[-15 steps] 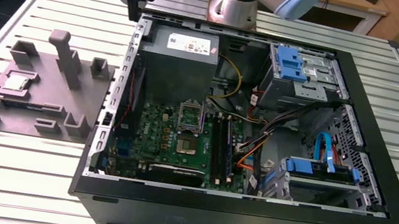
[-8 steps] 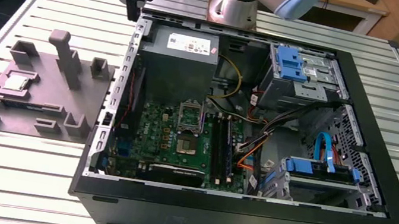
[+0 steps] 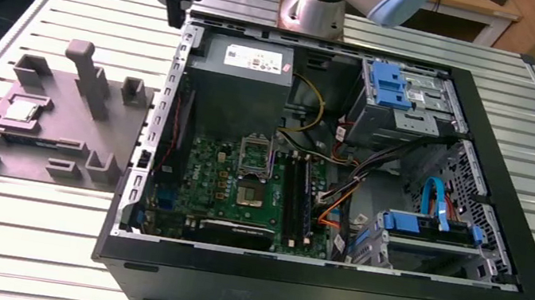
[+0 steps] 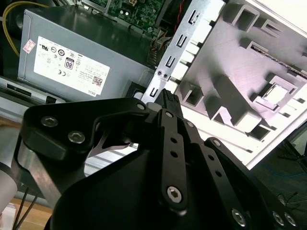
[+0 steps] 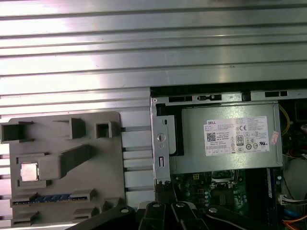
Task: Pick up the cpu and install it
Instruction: 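Reach for the cpu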
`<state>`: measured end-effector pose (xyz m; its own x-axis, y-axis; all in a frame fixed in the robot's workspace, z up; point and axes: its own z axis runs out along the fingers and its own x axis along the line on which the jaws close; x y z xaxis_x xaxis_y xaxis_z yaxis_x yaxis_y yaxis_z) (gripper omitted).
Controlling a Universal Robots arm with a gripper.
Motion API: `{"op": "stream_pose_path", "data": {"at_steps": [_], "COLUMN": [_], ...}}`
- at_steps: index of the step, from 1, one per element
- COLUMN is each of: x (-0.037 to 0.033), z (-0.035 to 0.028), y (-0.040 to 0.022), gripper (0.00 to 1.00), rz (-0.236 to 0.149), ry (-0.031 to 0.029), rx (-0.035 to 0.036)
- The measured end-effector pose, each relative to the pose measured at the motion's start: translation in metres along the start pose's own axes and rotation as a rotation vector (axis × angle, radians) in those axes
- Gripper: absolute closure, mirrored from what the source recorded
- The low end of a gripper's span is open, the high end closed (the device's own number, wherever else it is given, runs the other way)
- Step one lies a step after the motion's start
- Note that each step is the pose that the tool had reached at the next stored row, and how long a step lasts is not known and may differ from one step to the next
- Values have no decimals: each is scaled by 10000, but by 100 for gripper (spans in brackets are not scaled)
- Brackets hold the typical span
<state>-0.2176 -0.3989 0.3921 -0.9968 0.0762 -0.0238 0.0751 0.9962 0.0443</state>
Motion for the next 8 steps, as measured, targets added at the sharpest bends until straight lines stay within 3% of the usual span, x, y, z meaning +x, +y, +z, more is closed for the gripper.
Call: {"op": "stream_pose_path", "data": {"at_steps": [8], "x": [29], "z": [-1], "y": [-2], "gripper": [90], "rz": [0], "ry": [0], "rx": [0]}}
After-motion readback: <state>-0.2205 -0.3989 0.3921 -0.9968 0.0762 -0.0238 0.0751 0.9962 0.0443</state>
